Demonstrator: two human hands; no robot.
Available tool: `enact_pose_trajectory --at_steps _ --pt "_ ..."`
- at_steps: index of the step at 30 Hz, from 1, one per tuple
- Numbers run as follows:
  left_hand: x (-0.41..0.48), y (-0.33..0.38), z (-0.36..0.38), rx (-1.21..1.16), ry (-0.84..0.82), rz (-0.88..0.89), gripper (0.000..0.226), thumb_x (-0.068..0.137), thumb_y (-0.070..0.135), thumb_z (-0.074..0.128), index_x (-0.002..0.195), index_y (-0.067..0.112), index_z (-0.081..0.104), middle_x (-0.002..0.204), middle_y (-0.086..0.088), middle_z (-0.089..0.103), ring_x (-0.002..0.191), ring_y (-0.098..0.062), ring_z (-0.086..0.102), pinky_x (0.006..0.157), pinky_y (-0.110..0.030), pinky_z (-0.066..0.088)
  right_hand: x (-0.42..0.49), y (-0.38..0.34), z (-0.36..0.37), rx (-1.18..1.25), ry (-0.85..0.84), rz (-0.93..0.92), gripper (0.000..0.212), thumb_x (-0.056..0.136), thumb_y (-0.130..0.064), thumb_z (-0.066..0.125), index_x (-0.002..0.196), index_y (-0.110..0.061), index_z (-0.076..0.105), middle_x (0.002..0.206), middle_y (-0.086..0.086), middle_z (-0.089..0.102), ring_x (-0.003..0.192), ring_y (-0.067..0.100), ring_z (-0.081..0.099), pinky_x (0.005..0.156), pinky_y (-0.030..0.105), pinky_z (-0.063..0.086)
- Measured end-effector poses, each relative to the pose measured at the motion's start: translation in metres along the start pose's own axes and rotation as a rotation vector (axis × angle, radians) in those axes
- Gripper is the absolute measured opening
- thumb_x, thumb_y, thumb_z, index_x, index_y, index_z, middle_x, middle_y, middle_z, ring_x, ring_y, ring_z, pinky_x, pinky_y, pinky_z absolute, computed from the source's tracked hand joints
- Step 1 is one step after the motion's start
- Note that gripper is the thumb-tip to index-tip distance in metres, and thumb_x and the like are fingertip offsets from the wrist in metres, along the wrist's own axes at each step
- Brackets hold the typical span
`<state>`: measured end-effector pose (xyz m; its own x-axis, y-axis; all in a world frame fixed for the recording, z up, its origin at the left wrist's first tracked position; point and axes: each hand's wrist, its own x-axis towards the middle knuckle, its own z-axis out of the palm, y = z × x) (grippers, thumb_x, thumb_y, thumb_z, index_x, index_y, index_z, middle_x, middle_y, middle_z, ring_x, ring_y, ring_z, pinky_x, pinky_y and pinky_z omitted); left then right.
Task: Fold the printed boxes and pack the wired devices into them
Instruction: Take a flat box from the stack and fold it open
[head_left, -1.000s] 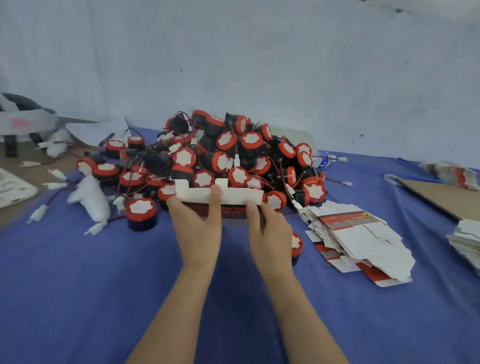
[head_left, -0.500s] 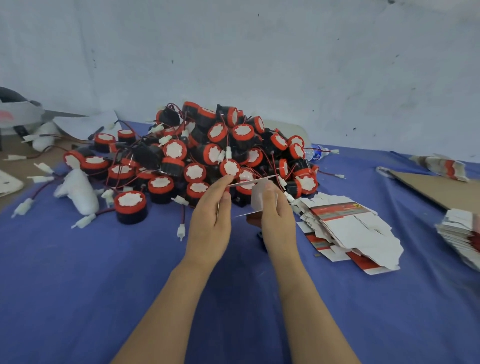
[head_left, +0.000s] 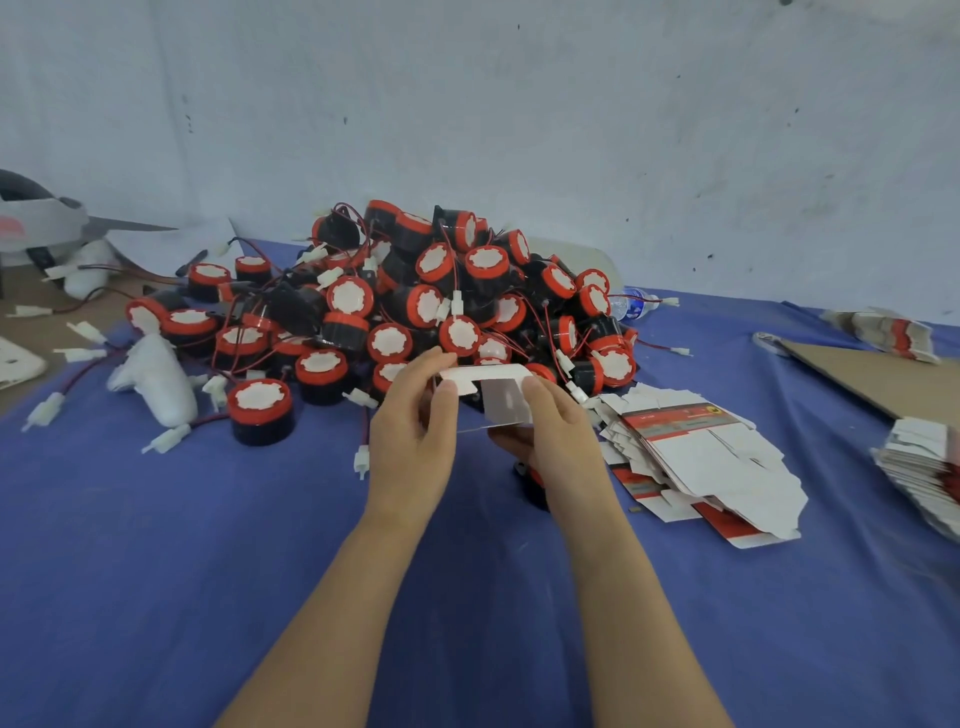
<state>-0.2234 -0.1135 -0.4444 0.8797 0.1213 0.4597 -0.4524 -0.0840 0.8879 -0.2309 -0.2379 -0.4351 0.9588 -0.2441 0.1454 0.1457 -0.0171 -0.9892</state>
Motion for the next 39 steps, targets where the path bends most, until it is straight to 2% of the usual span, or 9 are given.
enact_pose_trajectory --at_steps 6,11,15,19,23,27,32,35,39 --pt "0.002 0.002 0.001 -0.022 0.025 -0.08 0.03 0.095 0.007 0.046 0.116 0.023 0.06 0.131 0.003 0.057 0.117 -0.026 0.052 0.097 -0.036 0.045 0.001 0.002 -0.001 -0.084 -0.024 -0.044 0.03 0.1 -0.03 0.047 0.127 -0.025 0.06 0.107 -0.002 0.067 0.087 0.011 0.068 0.082 0.03 0.058" --pt "0.003 -0.001 0.003 0.041 0.032 -0.06 0.048 0.096 0.013 0.051 0.141 0.024 0.039 0.148 0.007 0.038 0.135 -0.011 0.038 0.107 -0.022 0.038 0.001 0.003 -0.002 -0.075 -0.038 -0.09 0.022 0.098 -0.023 0.053 0.117 -0.03 0.061 0.1 -0.007 0.07 0.092 0.008 0.068 0.069 0.017 0.055" --pt "0.003 -0.006 0.008 0.011 -0.009 -0.23 0.065 0.097 0.033 0.051 0.152 0.031 0.015 0.158 0.003 0.021 0.141 -0.014 0.028 0.102 -0.018 0.032 0.001 0.006 0.003 -0.129 -0.029 -0.13 0.03 0.101 -0.024 0.046 0.126 -0.017 0.061 0.107 0.002 0.069 0.093 0.014 0.069 0.079 0.028 0.058" --pt "0.006 -0.005 0.002 -0.39 -0.053 -0.368 0.055 0.1 0.017 0.048 0.143 0.045 0.028 0.137 0.002 0.049 0.123 -0.02 0.053 0.091 -0.04 0.054 0.002 0.007 0.004 -0.146 0.051 -0.125 0.03 0.103 -0.026 0.042 0.114 -0.014 0.067 0.094 0.001 0.071 0.081 0.012 0.071 0.078 0.031 0.059" --pt "0.007 -0.003 -0.001 -0.262 -0.044 -0.292 0.049 0.1 0.012 0.042 0.131 0.05 0.04 0.125 0.007 0.056 0.115 -0.017 0.057 0.095 -0.044 0.052 0.002 0.009 0.006 -0.277 0.008 -0.177 0.027 0.097 -0.025 0.053 0.121 -0.016 0.063 0.101 -0.004 0.067 0.084 0.006 0.065 0.075 0.022 0.053" --pt "0.003 0.004 0.002 -0.15 -0.121 -0.196 0.06 0.097 0.003 0.034 0.122 0.056 0.043 0.128 0.013 0.054 0.112 -0.007 0.054 0.098 -0.041 0.05 0.003 0.009 0.0 -0.315 0.081 -0.132 0.015 0.091 -0.017 0.059 0.104 -0.022 0.063 0.09 -0.011 0.063 0.063 -0.005 0.058 0.049 0.007 0.041" --pt "0.0 0.007 0.007 -0.096 -0.149 -0.144 0.058 0.099 0.001 0.031 0.12 0.052 0.045 0.131 0.015 0.052 0.121 -0.009 0.049 0.102 -0.035 0.046 0.001 0.01 0.0 -0.396 0.276 -0.149 0.017 0.089 -0.018 0.059 0.078 -0.02 0.045 0.068 -0.009 0.05 0.059 0.011 0.046 0.042 0.013 0.034" --pt "0.002 0.006 0.006 -0.107 -0.056 -0.167 0.054 0.1 0.003 0.031 0.125 0.048 0.046 0.13 0.014 0.053 0.118 -0.007 0.051 0.092 -0.016 0.047 -0.004 0.005 0.006 -0.286 0.123 -0.211 0.03 0.087 -0.033 0.067 0.088 -0.01 0.048 0.071 -0.004 0.05 0.067 0.019 0.053 0.059 0.025 0.049" --pt "0.01 0.003 -0.004 -0.244 0.046 -0.243 0.053 0.097 0.001 0.031 0.125 0.04 0.053 0.125 0.01 0.058 0.118 -0.017 0.054 0.095 -0.045 0.052 -0.008 -0.005 0.006 0.042 -0.161 -0.165 0.032 0.09 -0.04 0.056 0.107 -0.012 0.055 0.091 0.0 0.062 0.077 0.006 0.063 0.071 0.022 0.054"
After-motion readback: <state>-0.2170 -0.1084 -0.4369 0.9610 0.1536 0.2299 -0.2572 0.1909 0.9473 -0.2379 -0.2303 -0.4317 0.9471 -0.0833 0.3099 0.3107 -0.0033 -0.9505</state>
